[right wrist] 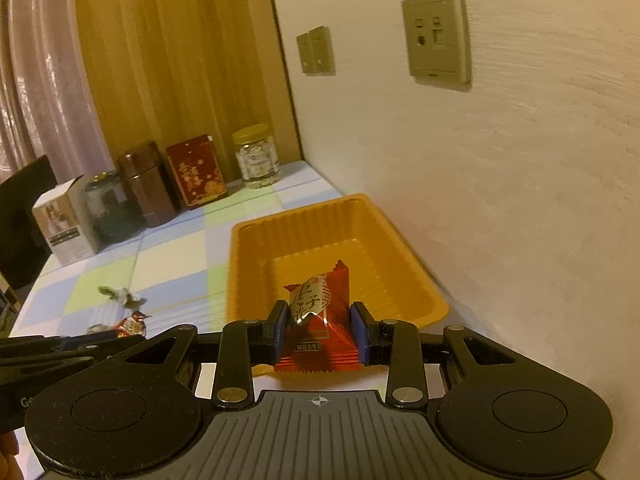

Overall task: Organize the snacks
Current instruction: 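Carry both held snacks over the orange tray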

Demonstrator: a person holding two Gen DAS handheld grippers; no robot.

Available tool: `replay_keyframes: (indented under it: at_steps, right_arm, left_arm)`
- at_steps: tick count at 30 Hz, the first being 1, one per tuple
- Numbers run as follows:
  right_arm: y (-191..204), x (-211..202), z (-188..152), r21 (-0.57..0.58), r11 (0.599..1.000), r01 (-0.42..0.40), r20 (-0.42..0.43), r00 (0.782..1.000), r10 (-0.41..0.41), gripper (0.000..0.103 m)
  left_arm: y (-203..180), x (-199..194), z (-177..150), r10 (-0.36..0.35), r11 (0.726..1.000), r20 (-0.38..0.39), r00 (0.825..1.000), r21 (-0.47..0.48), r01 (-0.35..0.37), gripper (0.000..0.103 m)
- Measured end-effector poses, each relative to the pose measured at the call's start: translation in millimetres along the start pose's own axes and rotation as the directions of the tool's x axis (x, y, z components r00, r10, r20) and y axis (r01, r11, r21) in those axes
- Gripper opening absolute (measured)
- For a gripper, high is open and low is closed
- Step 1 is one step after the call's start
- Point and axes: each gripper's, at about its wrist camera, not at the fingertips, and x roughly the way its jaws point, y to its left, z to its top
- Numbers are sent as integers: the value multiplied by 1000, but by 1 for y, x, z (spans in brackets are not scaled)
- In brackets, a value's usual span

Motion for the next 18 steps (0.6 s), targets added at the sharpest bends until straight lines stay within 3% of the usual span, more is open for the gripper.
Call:
replay_keyframes:
  at_steps: [18]
  right_arm:
    - [-44,60,22,8,1000,28,-29,999,-28,34]
  left_arm:
    - [-30,76,22,-64,997,-38,997,44,66,21]
